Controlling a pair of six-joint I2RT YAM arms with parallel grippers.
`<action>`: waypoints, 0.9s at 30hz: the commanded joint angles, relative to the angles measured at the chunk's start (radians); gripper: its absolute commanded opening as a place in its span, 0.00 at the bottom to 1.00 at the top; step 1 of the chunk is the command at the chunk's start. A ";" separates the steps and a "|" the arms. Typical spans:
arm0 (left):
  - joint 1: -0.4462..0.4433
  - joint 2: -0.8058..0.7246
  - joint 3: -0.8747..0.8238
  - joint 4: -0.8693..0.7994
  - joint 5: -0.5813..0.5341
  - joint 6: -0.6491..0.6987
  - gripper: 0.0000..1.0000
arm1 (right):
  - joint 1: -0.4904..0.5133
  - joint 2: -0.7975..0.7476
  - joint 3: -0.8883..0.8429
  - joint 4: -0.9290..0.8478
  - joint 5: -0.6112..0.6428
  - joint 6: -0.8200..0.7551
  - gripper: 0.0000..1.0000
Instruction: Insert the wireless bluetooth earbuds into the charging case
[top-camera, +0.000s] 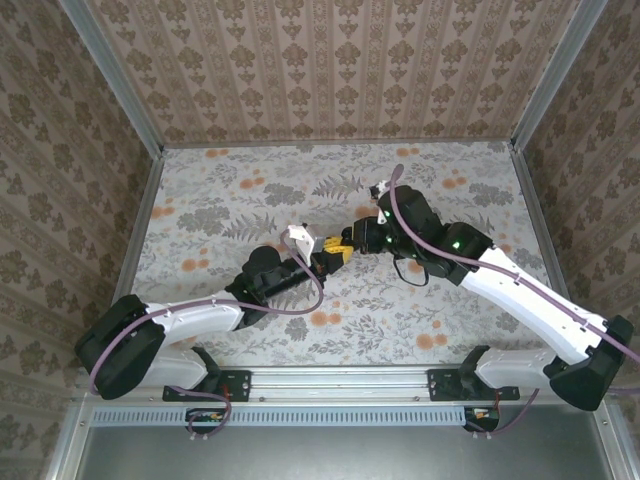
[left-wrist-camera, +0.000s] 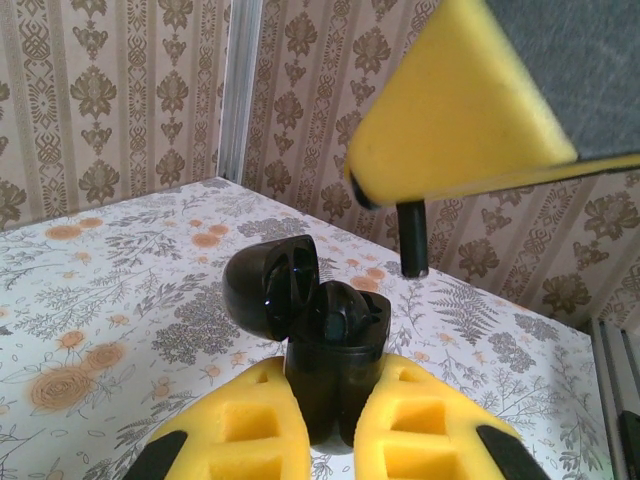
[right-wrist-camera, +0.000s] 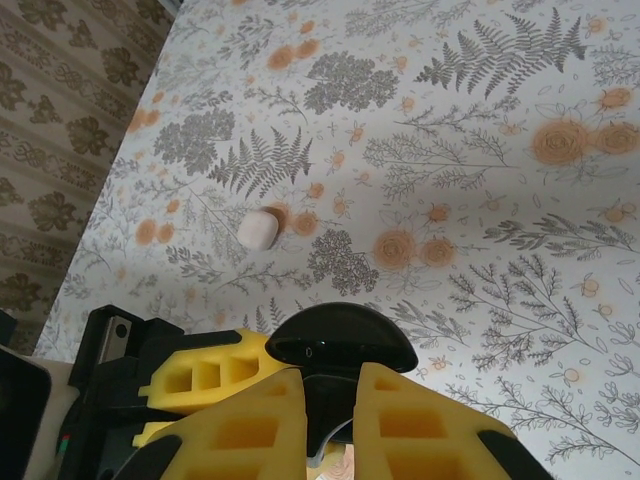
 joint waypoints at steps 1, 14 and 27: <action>-0.007 0.004 0.022 0.039 -0.008 0.000 0.00 | 0.019 0.014 0.033 0.007 0.056 -0.028 0.13; -0.008 -0.003 0.025 0.045 -0.007 -0.006 0.00 | 0.050 0.020 0.010 0.026 0.157 -0.071 0.12; -0.008 0.016 0.027 0.099 -0.005 -0.051 0.00 | 0.052 0.026 -0.036 0.098 0.179 -0.074 0.12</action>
